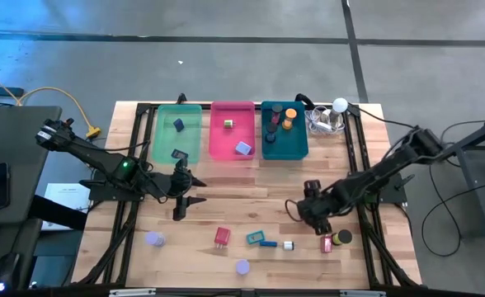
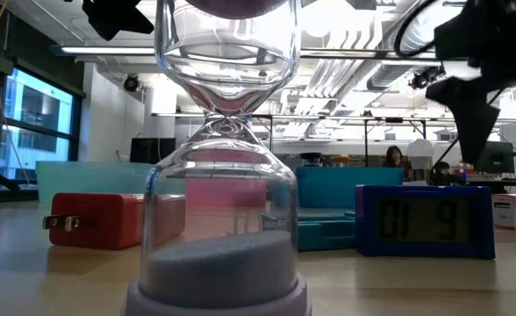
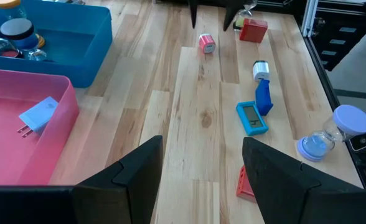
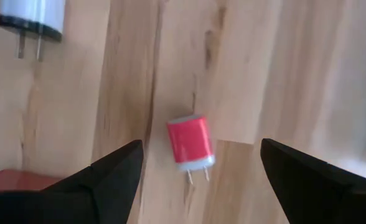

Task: Pick & Place Office items
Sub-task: Put the pink charger adapter into the red bin

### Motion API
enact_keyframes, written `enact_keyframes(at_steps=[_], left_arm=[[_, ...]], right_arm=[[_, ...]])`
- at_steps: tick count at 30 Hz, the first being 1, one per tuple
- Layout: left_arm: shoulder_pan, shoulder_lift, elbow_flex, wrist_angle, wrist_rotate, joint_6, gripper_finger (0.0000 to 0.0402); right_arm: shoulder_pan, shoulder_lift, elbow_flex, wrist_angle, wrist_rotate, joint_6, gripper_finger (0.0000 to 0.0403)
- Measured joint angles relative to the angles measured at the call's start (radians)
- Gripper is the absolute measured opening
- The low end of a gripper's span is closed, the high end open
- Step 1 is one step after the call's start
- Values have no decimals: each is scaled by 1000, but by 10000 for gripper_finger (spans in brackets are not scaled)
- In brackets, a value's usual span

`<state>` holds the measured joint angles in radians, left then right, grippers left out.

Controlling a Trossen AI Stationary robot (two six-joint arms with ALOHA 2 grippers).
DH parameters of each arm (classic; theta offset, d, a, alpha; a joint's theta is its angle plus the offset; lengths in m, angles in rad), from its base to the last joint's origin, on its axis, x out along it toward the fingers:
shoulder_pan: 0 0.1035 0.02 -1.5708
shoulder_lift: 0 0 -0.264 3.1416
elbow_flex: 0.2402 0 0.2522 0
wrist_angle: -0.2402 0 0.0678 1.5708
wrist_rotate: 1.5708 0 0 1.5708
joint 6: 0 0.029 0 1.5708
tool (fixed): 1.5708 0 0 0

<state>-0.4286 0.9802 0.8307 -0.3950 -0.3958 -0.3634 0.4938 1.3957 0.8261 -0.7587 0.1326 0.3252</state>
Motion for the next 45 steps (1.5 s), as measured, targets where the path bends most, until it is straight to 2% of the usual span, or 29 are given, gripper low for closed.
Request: enact_keyframes(at_steps=[9, 19, 25, 28, 32, 40, 45], left_arm=[[0, 0, 0, 0, 0, 0, 214], [1, 0, 0, 15, -1, 4, 214], [1, 1, 0, 29, -1, 8, 214], [1, 9, 0, 30, -2, 8, 214], [1, 39, 0, 30, -2, 15, 214], [1, 133, 0, 49, -1, 35, 214], [1, 196, 0, 108, -1, 41, 214]], right_arm=[[6, 150, 0, 42, -1, 21, 313], [2, 225, 1, 57, -9, 82, 302], [-6, 230, 2, 68, -52, 99, 255], [-5, 231, 2, 71, -64, 141, 205], [-5, 231, 1, 89, -92, 149, 119], [-6, 233, 8, 161, -107, 154, 119], [-6, 235, 85, 148, -99, 155, 119]])
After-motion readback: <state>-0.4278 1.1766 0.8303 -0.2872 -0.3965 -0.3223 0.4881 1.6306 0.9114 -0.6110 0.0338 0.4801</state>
